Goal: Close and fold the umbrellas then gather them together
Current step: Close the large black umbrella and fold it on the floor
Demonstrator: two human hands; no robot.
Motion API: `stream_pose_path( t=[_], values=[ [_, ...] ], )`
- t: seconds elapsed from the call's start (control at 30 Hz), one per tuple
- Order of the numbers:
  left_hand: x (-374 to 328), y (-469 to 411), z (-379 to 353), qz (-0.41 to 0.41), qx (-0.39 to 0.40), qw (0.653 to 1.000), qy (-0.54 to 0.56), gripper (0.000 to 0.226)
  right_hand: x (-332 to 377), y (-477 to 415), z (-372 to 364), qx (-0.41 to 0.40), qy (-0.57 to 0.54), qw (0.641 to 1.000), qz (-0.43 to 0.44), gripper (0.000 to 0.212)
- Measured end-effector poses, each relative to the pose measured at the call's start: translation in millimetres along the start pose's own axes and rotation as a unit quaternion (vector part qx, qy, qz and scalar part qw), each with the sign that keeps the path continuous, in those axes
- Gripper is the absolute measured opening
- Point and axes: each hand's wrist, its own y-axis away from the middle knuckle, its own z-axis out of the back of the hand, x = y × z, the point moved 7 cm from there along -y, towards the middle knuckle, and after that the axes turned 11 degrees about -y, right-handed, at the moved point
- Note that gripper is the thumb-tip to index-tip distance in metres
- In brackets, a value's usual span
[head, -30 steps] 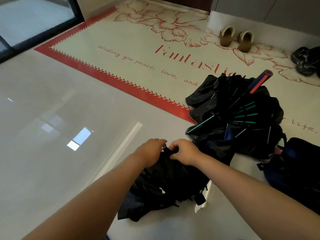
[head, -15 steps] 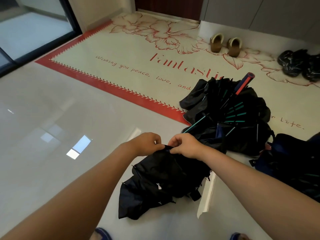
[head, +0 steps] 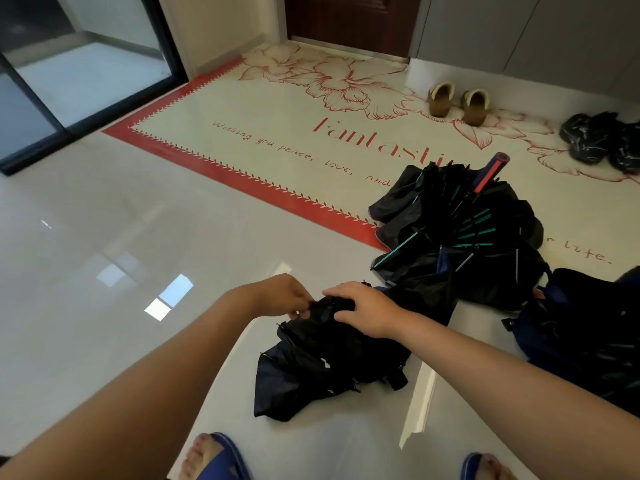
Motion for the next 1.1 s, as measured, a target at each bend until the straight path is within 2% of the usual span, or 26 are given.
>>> stream_pose_path(
  t=[0.07, 0.13, 0.23, 0.37, 0.5, 0.57, 0.63, 0.7, 0.73, 0.8, 0.9, 0.97, 1.0, 1.1],
  values=[
    [8, 8, 0, -0.012, 0.006, 1.0, 0.005, 0.019, 3, -4, -2, -0.01, 0.068, 0.998, 0.012, 0.025],
    [22, 14, 0, 0.016, 0.013, 1.0, 0.016, 0.012, 8, -5, 2, -0.038, 0.107, 0.994, 0.006, 0.006],
    [36, 22, -4, 0.055, 0.048, 0.997, 0.01, 0.02, 18, -4, 7, -0.075, 0.133, 0.988, 0.018, 0.011],
    [51, 27, -4, 0.063, 0.062, 0.995, 0.035, 0.03, 24, -5, -1, -0.058, 0.167, 0.983, 0.042, 0.009],
    [55, 33, -4, 0.066, 0.07, 0.981, 0.167, 0.032, 23, -6, -8, -0.062, 0.191, 0.978, 0.052, 0.009],
    [59, 33, -1, 0.059, 0.054, 0.976, 0.204, 0.024, 21, -5, -7, -0.075, 0.187, 0.978, 0.048, 0.009],
    [68, 32, -1, 0.063, 0.044, 0.982, 0.173, 0.014, 19, -5, -8, -0.075, 0.163, 0.983, 0.048, 0.007],
    [80, 29, -4, 0.084, 0.036, 0.992, 0.091, 0.01, 18, -5, -13, -0.052, 0.141, 0.987, 0.049, 0.002],
    [84, 28, -6, 0.095, 0.036, 0.993, 0.065, 0.009, 16, -6, -17, -0.034, 0.139, 0.989, 0.047, 0.004],
    [85, 26, -11, 0.103, 0.042, 0.99, 0.087, 0.012, 7, -5, -23, 0.006, 0.14, 0.99, 0.023, 0.018],
    [78, 24, -15, 0.096, 0.057, 0.968, 0.224, 0.022, -14, -3, -20, 0.033, 0.148, 0.988, -0.025, 0.042],
    [71, 26, -12, 0.093, 0.059, 0.955, 0.275, 0.023, -28, -1, -12, 0.037, 0.147, 0.986, -0.061, 0.058],
    [70, 27, -10, 0.095, 0.054, 0.959, 0.262, 0.02, -32, 0, -9, 0.04, 0.146, 0.985, -0.078, 0.065],
    [74, 32, -5, 0.119, 0.048, 0.984, 0.12, 0.021, -37, -1, -6, 0.053, 0.153, 0.982, -0.095, 0.074]
  ],
)
